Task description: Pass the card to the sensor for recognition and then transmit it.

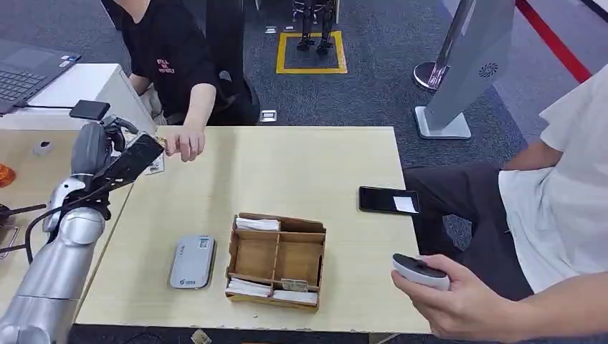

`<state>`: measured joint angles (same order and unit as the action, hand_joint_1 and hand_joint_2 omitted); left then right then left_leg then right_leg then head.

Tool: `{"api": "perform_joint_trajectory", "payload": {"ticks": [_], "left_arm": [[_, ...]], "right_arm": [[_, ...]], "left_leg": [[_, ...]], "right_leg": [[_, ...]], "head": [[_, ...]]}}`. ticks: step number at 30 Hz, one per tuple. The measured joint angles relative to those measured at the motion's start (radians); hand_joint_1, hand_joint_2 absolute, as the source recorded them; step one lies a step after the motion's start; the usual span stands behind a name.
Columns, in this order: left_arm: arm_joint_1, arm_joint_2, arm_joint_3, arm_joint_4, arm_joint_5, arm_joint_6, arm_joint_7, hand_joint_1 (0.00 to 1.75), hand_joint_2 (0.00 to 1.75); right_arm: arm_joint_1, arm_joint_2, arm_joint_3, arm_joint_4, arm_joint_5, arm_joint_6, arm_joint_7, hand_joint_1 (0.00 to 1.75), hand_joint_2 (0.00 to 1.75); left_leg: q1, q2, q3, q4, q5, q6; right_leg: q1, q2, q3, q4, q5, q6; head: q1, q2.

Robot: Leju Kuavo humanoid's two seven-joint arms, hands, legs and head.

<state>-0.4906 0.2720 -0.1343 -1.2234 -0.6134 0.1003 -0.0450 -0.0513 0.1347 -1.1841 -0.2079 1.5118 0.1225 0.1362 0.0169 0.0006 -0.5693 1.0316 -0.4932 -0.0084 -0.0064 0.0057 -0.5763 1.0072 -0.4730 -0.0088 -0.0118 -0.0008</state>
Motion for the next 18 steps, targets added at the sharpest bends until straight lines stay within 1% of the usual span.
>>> {"api": "perform_joint_trajectory", "payload": {"ticks": [5, 6, 7, 8, 9, 11, 12, 14, 15, 18], "left_arm": [[0.003, -0.019, 0.029, 0.032, -0.007, 0.013, -0.006, 1.75, 1.75], [0.003, -0.021, 0.032, 0.037, -0.007, 0.014, -0.006, 0.89, 1.75], [0.004, -0.024, 0.037, 0.041, -0.007, 0.014, -0.006, 0.61, 1.75], [0.006, -0.026, 0.040, 0.044, -0.008, 0.015, -0.006, 0.42, 1.75], [0.008, -0.029, 0.043, 0.046, -0.008, 0.014, -0.008, 0.07, 1.75], [0.016, -0.035, 0.045, 0.047, -0.006, 0.012, -0.014, 0.03, 1.75], [0.020, -0.037, 0.045, 0.047, 0.000, 0.010, -0.021, 0.09, 1.75], [0.029, -0.044, 0.047, 0.047, 0.010, 0.007, -0.030, 0.07, 1.75], [0.035, -0.048, 0.047, 0.045, 0.014, 0.006, -0.035, 0.00, 1.75], [0.052, -0.058, 0.047, 0.031, 0.032, 0.000, -0.044, 0.00, 1.75]], "right_arm": [[0.000, 0.000, 0.008, 0.000, 0.001, 0.000, 0.003, 0.00, 0.00], [0.000, 0.000, 0.008, 0.000, 0.001, 0.000, 0.003, 0.00, 0.00], [0.000, 0.000, 0.009, 0.000, 0.001, 0.000, 0.003, 0.00, 0.00], [0.000, 0.000, 0.010, 0.000, 0.001, 0.000, 0.003, 0.00, 0.00], [0.000, 0.000, 0.010, 0.000, 0.001, 0.000, 0.003, 0.00, 0.00], [0.000, 0.000, 0.010, 0.000, 0.001, 0.000, 0.004, 0.00, 0.00], [0.000, 0.000, 0.010, 0.000, 0.001, 0.000, 0.004, 0.00, 0.00], [0.000, 0.000, 0.010, 0.000, 0.001, 0.000, 0.004, 0.00, 0.00], [0.000, 0.000, 0.010, 0.000, 0.000, 0.000, 0.004, 0.00, 0.00], [0.000, 0.000, 0.010, 0.000, -0.001, 0.000, 0.003, 0.00, 0.00]], "left_leg": [[0.000, 0.000, 0.000, 0.000, 0.000, 0.000], [0.000, 0.000, 0.000, 0.000, 0.000, 0.000], [0.000, 0.000, 0.000, 0.000, 0.000, 0.000], [0.000, 0.000, 0.000, 0.000, 0.000, 0.000], [0.000, 0.000, 0.000, 0.000, 0.000, 0.000], [0.000, 0.000, 0.000, 0.000, 0.000, 0.000], [0.000, 0.000, 0.000, 0.000, 0.000, 0.000], [0.000, 0.000, 0.000, 0.000, 0.000, 0.000], [0.000, 0.000, 0.000, 0.000, 0.000, 0.000], [0.000, 0.000, 0.000, 0.000, 0.000, 0.000]], "right_leg": [[0.000, 0.000, 0.000, 0.000, 0.000, 0.000], [0.000, 0.000, 0.000, 0.000, 0.000, 0.000], [0.000, 0.000, 0.000, 0.000, 0.000, 0.000], [0.000, 0.000, 0.000, 0.000, 0.000, 0.000], [0.000, 0.000, 0.000, 0.000, 0.000, 0.000], [0.000, 0.000, 0.000, 0.000, 0.000, 0.000], [0.000, 0.000, 0.000, 0.000, 0.000, 0.000], [0.000, 0.000, 0.000, 0.000, 0.000, 0.000], [0.000, 0.000, 0.000, 0.000, 0.000, 0.000], [0.000, 0.000, 0.000, 0.000, 0.000, 0.000]], "head": [[0.000, 0.000], [0.000, 0.000], [0.000, 0.000], [0.000, 0.000], [0.000, 0.000], [0.000, 0.000], [0.000, 0.000], [0.000, 0.000], [0.000, 0.000], [0.000, 0.000]]}}
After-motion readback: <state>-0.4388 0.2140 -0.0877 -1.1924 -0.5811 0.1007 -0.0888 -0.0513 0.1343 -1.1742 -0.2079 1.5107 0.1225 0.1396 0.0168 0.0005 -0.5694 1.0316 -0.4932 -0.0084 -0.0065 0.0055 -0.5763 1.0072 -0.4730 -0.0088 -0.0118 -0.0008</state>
